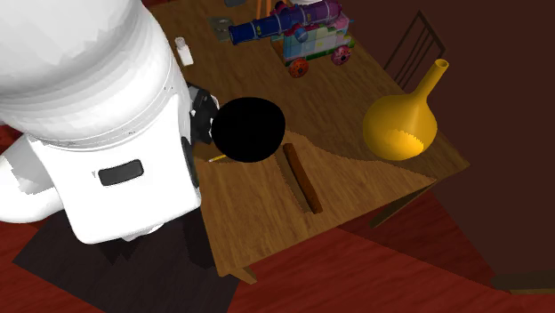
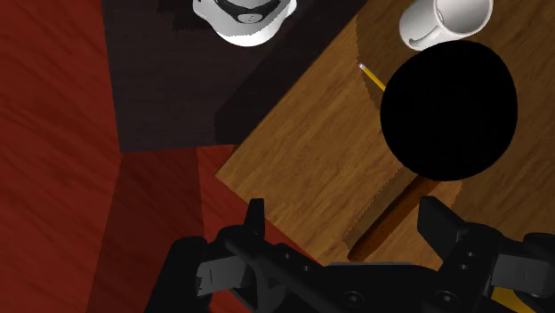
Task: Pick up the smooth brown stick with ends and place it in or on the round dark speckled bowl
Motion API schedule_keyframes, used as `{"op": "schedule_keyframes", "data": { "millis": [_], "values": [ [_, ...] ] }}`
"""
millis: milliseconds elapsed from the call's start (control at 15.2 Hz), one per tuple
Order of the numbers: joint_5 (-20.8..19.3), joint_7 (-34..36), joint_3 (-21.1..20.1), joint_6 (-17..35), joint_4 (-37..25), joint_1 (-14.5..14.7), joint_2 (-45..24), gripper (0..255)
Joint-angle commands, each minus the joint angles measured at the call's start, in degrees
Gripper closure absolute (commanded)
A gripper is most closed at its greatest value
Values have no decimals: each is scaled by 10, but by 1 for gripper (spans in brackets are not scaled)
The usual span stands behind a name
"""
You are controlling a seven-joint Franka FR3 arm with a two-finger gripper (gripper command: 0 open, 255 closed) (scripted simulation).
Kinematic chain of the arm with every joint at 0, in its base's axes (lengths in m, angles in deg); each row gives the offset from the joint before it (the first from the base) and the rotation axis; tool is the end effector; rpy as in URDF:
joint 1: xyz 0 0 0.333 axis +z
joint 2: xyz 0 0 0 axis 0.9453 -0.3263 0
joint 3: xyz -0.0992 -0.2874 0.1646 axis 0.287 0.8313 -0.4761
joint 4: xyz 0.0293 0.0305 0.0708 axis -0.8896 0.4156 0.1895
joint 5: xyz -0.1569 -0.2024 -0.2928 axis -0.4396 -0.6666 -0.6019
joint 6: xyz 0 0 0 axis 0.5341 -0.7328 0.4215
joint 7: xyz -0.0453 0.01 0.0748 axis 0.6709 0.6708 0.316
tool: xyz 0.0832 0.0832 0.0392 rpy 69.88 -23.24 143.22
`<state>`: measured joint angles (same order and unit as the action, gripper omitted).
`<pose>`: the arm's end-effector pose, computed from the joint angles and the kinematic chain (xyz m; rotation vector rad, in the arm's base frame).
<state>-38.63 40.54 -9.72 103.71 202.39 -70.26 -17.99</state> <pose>0.2709 0.0023 0.5739 -2.9771 0.0594 0.2483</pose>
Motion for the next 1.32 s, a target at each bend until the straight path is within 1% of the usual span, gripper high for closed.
{"op": "schedule_keyframes", "data": {
  "millis": [0,330,660,990,1254],
  "values": [
    [0,0,0,0,0,0,0,0],
    [44,107,-69,90,77,-3,10,0],
    [87,211,-143,190,129,-3,-14,0],
    [121,316,-221,300,154,-7,-78,0],
    [131,404,-285,392,153,-21,-154,0]
  ]
}}
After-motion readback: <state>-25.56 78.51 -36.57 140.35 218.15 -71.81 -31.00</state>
